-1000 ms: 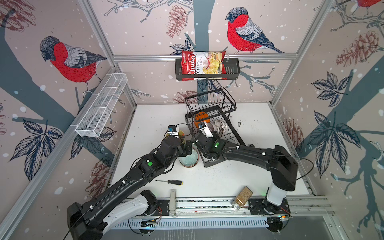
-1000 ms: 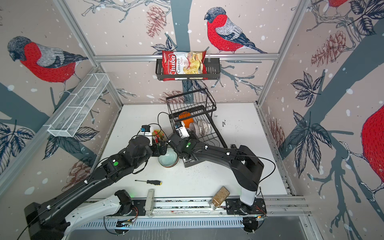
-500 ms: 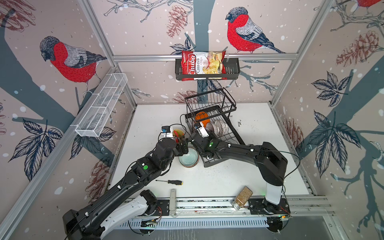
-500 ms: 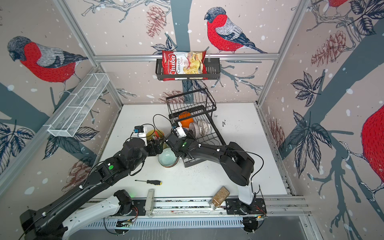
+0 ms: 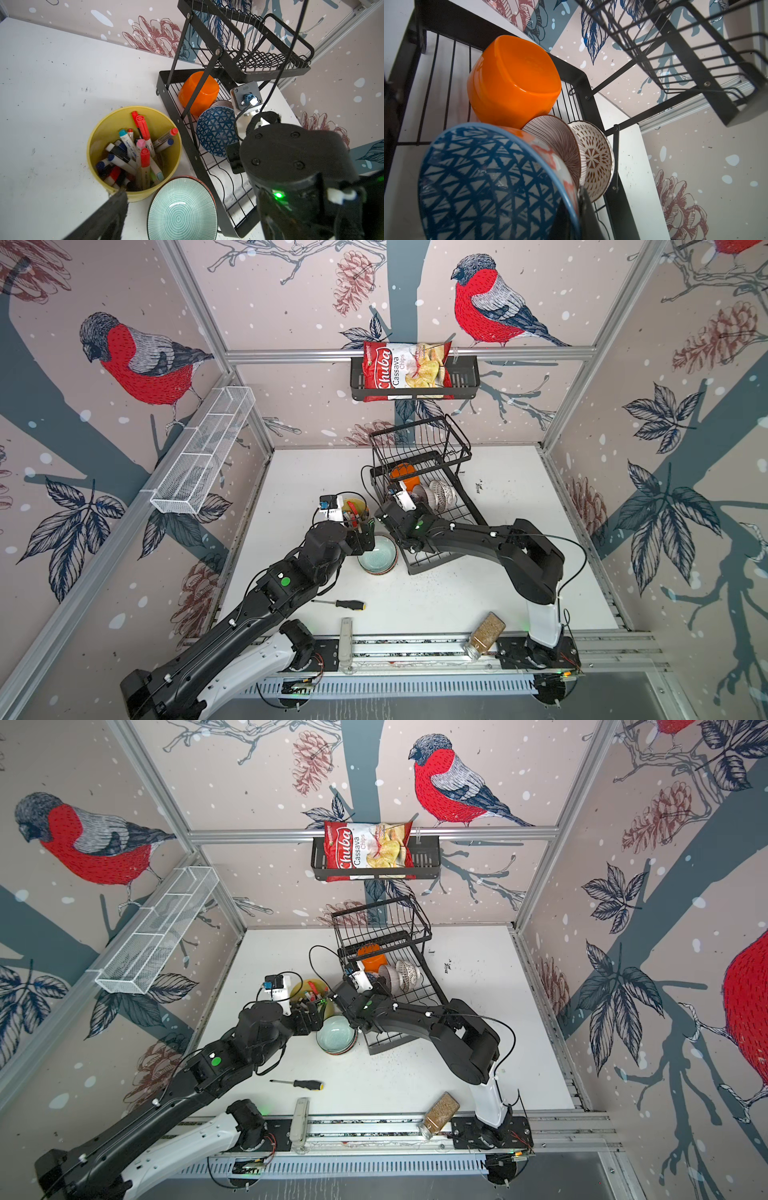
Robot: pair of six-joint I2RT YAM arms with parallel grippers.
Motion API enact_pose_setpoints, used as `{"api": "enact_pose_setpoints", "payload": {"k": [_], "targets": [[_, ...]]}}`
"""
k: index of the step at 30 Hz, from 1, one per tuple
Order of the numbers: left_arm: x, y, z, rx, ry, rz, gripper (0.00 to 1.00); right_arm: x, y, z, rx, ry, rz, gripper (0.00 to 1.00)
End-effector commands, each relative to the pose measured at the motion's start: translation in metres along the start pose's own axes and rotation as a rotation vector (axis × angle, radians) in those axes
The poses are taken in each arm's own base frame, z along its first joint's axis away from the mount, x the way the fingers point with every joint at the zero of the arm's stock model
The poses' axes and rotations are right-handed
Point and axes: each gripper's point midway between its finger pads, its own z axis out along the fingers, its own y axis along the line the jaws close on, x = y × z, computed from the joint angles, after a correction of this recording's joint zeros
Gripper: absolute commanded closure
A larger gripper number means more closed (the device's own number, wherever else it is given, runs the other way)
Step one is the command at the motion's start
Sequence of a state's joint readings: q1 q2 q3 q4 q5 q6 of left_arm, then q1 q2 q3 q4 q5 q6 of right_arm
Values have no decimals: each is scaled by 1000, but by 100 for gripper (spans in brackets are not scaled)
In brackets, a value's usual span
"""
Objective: Load the bowls into the dish rack
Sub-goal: 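Lower the blue bowl on edge into the rack beside the pink-striped bowl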
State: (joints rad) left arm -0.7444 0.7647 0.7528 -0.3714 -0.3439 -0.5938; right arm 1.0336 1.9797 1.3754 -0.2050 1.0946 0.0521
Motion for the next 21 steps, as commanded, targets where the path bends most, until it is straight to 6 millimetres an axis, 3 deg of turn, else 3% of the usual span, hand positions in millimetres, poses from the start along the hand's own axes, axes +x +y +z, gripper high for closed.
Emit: {"api": "enact_pose_setpoints", "payload": {"k": [1,9,21], "targets": [[-8,3,-1,-5,-38,-14,4,-12,-8,2,60,-33,60,100],[6,26,3,-52,16,-67,4,-13,-3,11,95,-34,31,100],[14,27,4,-33,39,-67,4,-13,3,24,126,-37,0,100]]}}
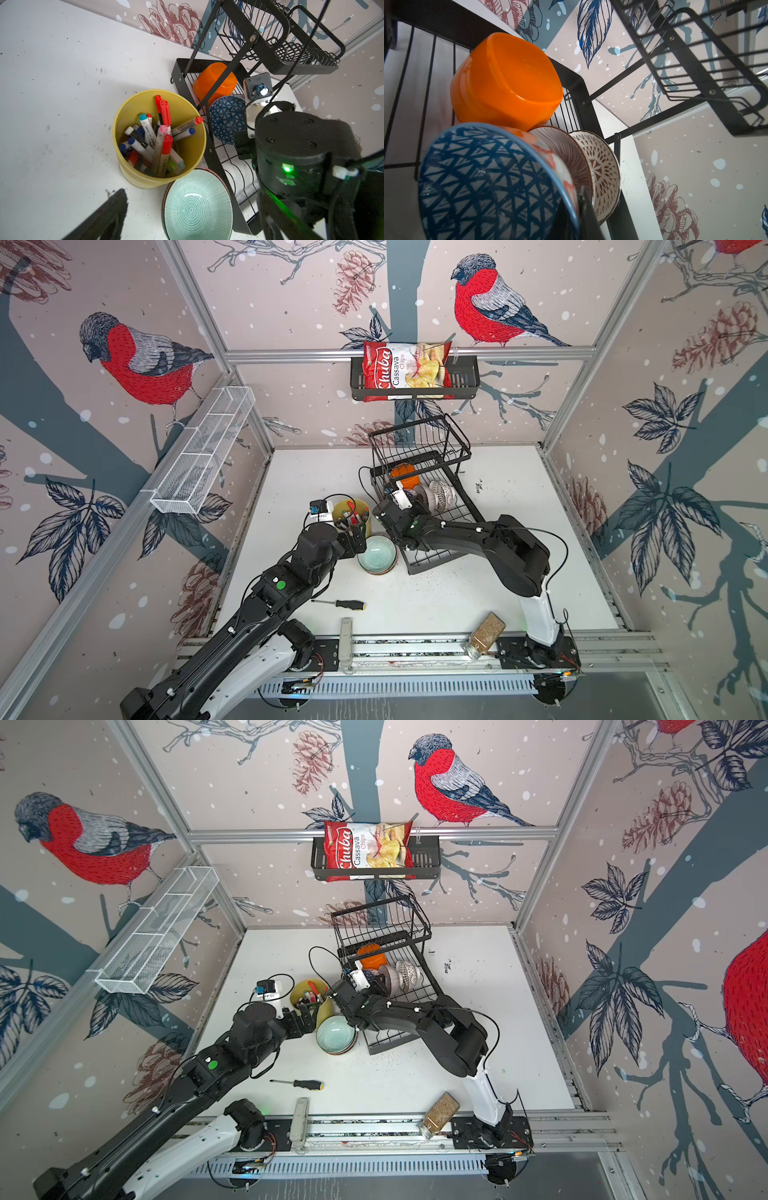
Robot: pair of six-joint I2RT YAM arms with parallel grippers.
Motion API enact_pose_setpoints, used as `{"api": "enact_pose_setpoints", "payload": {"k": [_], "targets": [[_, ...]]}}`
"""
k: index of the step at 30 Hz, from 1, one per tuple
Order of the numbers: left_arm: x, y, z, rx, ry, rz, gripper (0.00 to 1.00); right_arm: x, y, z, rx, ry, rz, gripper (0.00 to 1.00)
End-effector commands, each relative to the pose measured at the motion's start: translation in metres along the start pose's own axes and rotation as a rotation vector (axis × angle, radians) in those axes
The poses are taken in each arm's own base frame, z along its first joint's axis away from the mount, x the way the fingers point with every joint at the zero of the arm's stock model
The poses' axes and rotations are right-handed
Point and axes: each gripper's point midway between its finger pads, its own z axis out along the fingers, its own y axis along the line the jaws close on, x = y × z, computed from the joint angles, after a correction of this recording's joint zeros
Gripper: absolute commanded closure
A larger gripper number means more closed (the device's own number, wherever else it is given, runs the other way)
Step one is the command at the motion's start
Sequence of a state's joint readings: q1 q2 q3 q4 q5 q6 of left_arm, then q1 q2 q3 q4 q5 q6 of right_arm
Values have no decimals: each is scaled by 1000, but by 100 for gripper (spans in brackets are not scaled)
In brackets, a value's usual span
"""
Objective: Load the bowls into the dish rack
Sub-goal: 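Lower the blue bowl on edge into the rack beside the pink-striped bowl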
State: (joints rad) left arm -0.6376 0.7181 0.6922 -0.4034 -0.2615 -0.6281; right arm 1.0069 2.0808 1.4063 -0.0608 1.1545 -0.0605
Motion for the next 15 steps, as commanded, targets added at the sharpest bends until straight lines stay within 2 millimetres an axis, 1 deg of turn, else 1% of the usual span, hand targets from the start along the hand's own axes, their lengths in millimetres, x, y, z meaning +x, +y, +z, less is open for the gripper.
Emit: {"api": "enact_pose_setpoints", "payload": {"k": [1,9,15], "targets": [[-1,-2,1,9,-1,4,4,-10,-6,2,50,-21,34,100],[-2,-4,0,19,2,14,4,-7,7,7,59,-16,-4,100],[-1,-3,1,14,9,19,4,-5,15,7,52,-14,-27,100]]}}
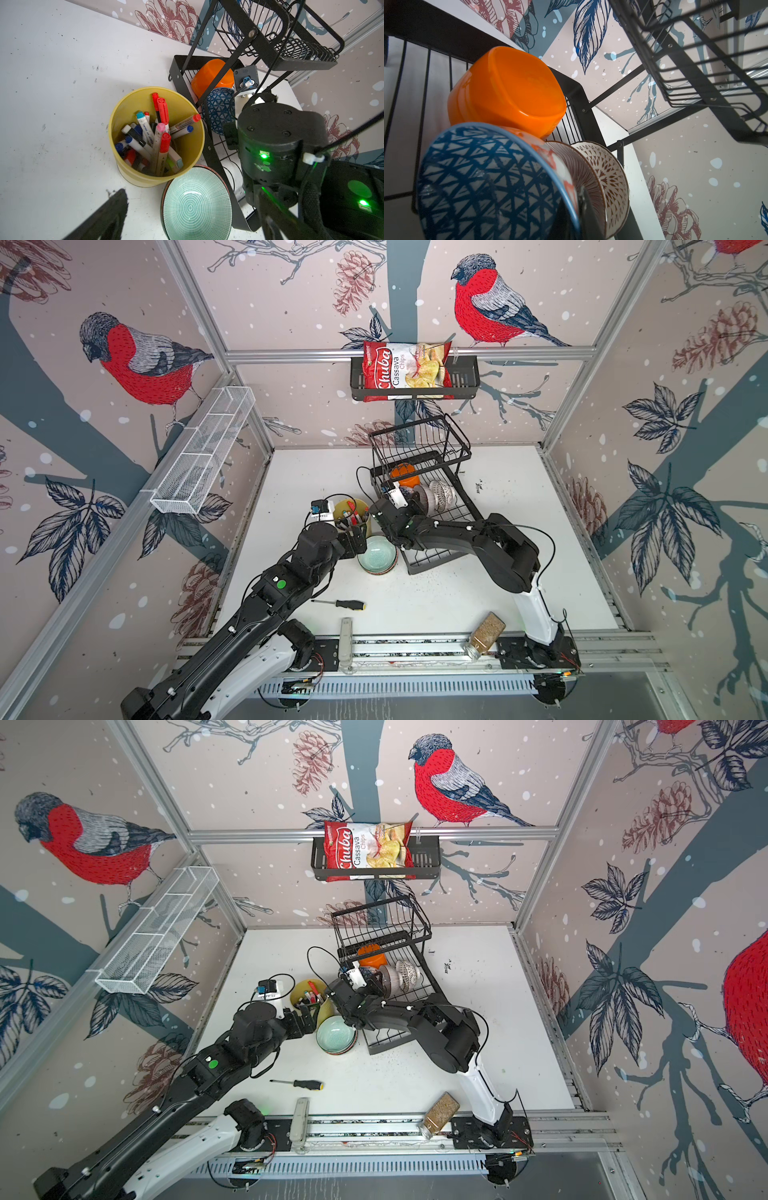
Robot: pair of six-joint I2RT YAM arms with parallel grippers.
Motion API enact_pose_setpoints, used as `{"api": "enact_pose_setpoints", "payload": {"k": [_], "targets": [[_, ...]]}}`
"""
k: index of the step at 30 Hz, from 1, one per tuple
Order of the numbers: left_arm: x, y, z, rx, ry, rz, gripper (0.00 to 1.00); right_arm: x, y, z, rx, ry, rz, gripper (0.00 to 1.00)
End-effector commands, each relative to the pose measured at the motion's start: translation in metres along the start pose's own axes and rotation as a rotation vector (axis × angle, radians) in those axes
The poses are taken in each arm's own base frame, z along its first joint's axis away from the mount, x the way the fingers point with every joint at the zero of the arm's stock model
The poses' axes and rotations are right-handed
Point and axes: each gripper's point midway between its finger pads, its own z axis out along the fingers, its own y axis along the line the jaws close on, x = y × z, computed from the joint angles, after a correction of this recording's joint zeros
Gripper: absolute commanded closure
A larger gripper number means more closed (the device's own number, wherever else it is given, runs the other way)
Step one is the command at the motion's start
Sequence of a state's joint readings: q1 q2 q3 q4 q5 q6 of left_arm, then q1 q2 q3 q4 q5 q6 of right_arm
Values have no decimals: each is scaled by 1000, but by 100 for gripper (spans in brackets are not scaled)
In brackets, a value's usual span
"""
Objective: Load the bowls into the dish rack
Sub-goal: 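Lower the blue bowl on edge into the rack beside the pink-striped bowl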
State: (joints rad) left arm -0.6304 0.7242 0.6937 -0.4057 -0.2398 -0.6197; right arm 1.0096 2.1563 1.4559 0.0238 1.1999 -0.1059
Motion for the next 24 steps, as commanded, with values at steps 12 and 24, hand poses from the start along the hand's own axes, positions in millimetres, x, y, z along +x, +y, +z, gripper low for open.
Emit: {"api": "enact_pose_setpoints", "payload": {"k": [12,24], "targets": [[-2,-1,0,4,-5,18,5,6,-2,3,39,10,-41,100],[2,1,1,4,0,13,5,6,-2,5,51,8,-72,100]]}}
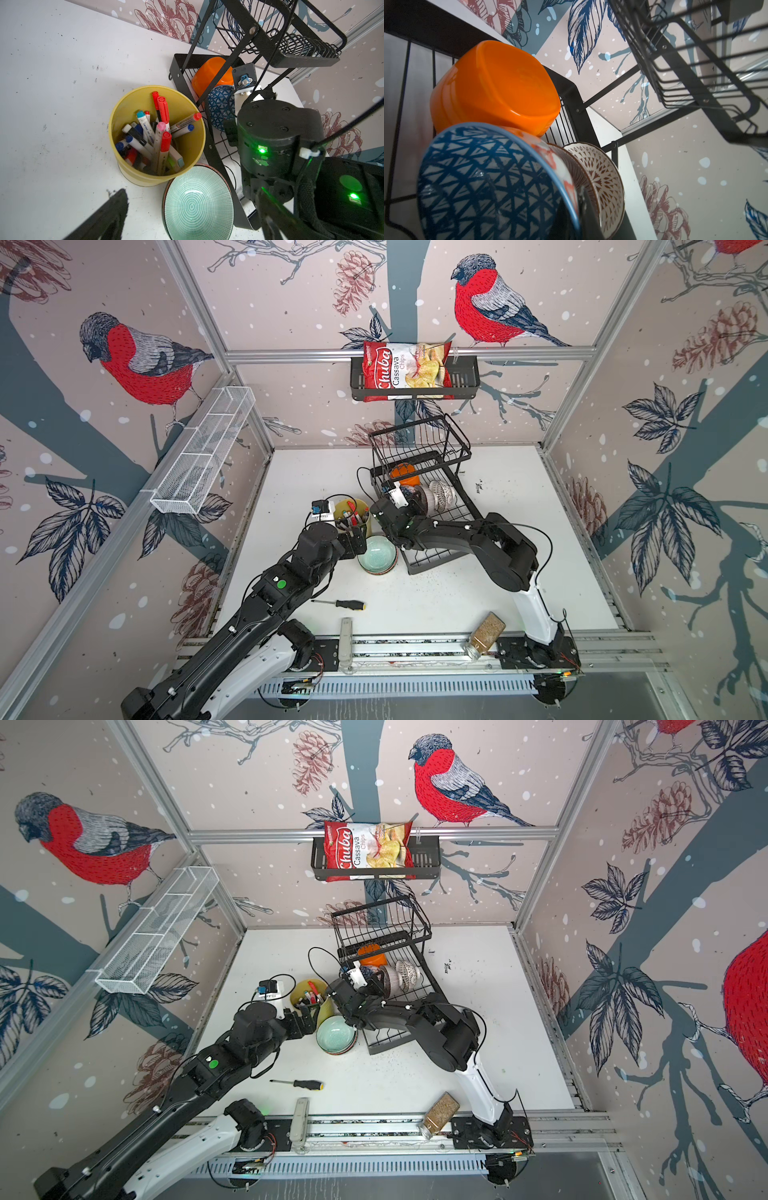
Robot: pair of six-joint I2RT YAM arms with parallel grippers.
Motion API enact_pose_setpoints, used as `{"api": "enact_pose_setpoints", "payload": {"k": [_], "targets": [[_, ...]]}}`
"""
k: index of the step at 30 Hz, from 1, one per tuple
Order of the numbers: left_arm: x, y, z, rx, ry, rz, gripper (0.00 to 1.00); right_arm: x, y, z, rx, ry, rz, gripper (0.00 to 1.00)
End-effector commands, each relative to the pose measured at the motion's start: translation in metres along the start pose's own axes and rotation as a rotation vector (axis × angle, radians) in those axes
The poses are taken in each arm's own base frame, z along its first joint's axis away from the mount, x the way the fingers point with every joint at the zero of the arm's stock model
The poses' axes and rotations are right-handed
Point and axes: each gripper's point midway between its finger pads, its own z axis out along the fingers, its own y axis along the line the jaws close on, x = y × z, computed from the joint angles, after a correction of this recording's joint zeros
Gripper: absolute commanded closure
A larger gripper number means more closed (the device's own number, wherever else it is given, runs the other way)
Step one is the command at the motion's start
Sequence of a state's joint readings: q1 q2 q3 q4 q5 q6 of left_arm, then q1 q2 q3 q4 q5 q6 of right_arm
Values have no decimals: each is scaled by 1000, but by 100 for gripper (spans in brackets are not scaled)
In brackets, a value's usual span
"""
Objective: Load the bowls into the dish rack
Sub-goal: 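Lower the blue bowl on edge into the rack beside the pink-striped bowl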
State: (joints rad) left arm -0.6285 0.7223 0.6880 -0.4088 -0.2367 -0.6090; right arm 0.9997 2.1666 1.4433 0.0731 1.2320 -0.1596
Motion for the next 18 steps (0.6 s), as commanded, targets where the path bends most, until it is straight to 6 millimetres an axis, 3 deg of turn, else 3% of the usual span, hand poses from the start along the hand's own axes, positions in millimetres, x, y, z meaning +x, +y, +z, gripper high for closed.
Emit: {"api": "enact_pose_setpoints", "payload": {"k": [1,13,18], "targets": [[0,0,0,7,-6,0,5,4,4,-2,10,3,-53,100],[2,2,-2,10,-12,-9,5,8,24,-13,-42,1,-74,100],[3,4,-3,9,-15,-14,5,6,25,-16,-53,11,-54,93]]}}
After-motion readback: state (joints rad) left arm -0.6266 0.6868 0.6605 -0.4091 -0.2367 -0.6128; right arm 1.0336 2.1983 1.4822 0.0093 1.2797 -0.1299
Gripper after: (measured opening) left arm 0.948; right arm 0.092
